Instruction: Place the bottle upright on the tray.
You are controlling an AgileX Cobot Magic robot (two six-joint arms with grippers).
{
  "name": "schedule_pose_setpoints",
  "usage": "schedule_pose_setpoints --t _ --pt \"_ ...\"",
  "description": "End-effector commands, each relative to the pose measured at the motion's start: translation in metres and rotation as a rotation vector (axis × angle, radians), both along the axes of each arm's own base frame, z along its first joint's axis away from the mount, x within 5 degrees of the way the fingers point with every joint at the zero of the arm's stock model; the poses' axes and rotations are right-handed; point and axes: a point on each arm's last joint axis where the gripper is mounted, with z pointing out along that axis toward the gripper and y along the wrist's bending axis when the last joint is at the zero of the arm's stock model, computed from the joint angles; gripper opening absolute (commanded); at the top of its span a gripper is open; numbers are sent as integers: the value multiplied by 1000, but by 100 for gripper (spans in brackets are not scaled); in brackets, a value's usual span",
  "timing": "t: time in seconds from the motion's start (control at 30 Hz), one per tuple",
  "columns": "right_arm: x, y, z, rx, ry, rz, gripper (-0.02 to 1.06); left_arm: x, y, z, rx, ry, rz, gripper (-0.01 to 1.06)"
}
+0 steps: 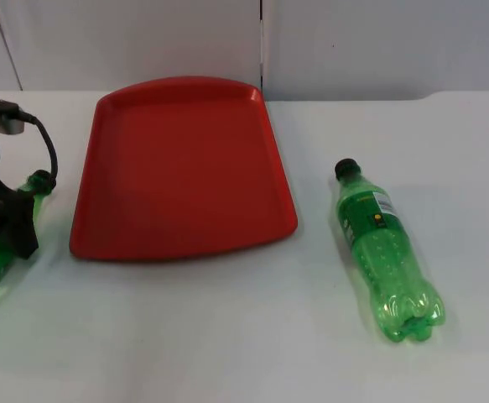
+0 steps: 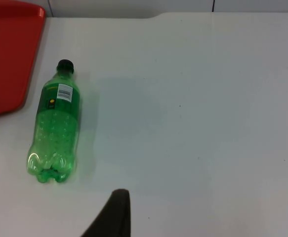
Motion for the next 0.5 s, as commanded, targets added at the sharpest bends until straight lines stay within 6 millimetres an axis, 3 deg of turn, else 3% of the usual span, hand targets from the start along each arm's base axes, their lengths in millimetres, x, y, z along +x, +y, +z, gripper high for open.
schedule_pose_setpoints --t 0.0,0.4,0.47 --pt "0 0 0 0 -7 -3 105 1 0 -2 -13 -2 2 105" --pt "0 0 0 0 -7 -3 105 1 -1 -11 -20 18 -8 104" --pt "0 0 0 0 -7 -3 105 1 -1 -11 -20 18 -8 96"
